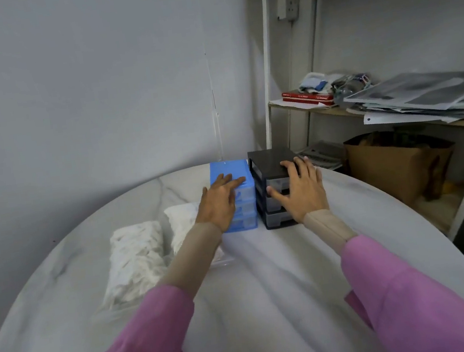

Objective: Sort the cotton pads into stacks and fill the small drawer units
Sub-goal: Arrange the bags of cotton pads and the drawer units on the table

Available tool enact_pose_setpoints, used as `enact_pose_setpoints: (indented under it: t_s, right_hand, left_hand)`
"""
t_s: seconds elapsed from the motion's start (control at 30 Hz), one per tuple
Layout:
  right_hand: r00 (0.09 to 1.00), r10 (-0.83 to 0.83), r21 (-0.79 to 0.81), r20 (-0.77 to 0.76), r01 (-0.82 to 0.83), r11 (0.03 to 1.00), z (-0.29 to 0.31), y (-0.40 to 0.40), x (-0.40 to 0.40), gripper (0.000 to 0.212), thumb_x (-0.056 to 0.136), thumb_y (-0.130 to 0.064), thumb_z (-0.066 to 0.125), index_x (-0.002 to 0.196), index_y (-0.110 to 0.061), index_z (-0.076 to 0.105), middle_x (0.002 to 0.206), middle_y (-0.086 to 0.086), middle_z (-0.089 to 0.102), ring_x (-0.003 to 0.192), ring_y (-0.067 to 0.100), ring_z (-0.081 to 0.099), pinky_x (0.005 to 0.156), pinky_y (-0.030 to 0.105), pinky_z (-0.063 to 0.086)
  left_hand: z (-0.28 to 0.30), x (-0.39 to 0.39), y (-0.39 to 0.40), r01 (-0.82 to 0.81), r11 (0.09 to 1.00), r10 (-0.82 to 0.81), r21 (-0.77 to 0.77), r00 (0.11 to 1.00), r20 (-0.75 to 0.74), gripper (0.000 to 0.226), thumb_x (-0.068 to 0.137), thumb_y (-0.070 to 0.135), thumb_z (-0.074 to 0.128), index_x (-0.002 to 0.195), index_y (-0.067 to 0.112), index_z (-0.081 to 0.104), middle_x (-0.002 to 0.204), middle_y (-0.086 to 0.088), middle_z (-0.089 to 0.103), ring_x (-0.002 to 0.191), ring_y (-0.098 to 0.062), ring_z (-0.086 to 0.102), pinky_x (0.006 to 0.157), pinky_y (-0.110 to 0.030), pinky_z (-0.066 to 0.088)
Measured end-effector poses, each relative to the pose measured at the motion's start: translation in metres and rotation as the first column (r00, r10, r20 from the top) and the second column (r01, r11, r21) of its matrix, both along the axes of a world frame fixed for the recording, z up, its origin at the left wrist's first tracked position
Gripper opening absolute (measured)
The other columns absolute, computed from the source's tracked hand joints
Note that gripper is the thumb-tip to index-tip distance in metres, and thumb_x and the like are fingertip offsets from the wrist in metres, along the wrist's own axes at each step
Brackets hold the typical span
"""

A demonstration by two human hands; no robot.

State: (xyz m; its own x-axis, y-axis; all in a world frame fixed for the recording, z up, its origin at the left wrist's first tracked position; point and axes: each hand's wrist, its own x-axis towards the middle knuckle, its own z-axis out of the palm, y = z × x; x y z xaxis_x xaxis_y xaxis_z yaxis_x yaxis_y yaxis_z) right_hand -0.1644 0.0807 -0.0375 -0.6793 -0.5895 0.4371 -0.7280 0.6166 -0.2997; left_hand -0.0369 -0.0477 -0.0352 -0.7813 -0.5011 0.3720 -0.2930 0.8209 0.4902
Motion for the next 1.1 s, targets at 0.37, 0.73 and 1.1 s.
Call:
enact_pose_setpoints:
  t_s: [0.37, 0.73, 1.1]
  right_hand:
    - [0.955, 0.238, -0.094, -0.176, -0.257, 0.962, -0.003, -0.001, 0.029, 0.057, 0.087, -0.004, 0.05, 0.142, -0.01, 0.034, 0.155, 0.005, 0.022, 0.145, 0.018, 0.014, 0.116, 0.035, -0.002]
    - [0.764, 0.643, 0.158, -0.057, -0.629, 0.761, -0.032, -0.047, 0.129, 0.053, 0.084, -0.035, 0.06, 0.131, -0.015, 0.046, 0.134, 0.001, 0.046, 0.121, 0.022, 0.042, 0.092, 0.037, 0.037]
    - [0.836, 0.546, 0.26, 0.057, -0.541, 0.8, -0.024, -0.079, 0.13, 0.057, 0.093, -0.032, 0.05, 0.144, -0.018, 0.027, 0.154, -0.002, 0.022, 0.135, 0.018, 0.031, 0.099, 0.029, 0.032]
  left_hand:
    - [0.0, 0.041, -0.021, -0.036, 0.999, 0.037, -0.008, 0.994, 0.106, 0.064, 0.092, -0.007, 0.028, 0.148, 0.023, 0.018, 0.157, -0.001, 0.011, 0.145, -0.012, 0.002, 0.115, -0.042, -0.005]
    - [-0.012, 0.172, -0.054, -0.122, 0.991, 0.105, 0.063, 0.967, 0.233, 0.043, 0.089, 0.025, 0.061, 0.131, 0.022, 0.051, 0.142, -0.004, 0.042, 0.131, -0.017, 0.035, 0.101, -0.019, 0.023]
    - [-0.025, 0.189, -0.067, -0.04, 0.986, -0.016, 0.159, 0.943, 0.333, 0.075, 0.079, 0.024, 0.073, 0.142, 0.028, 0.033, 0.157, -0.001, 0.009, 0.145, -0.011, 0.006, 0.111, -0.024, 0.015]
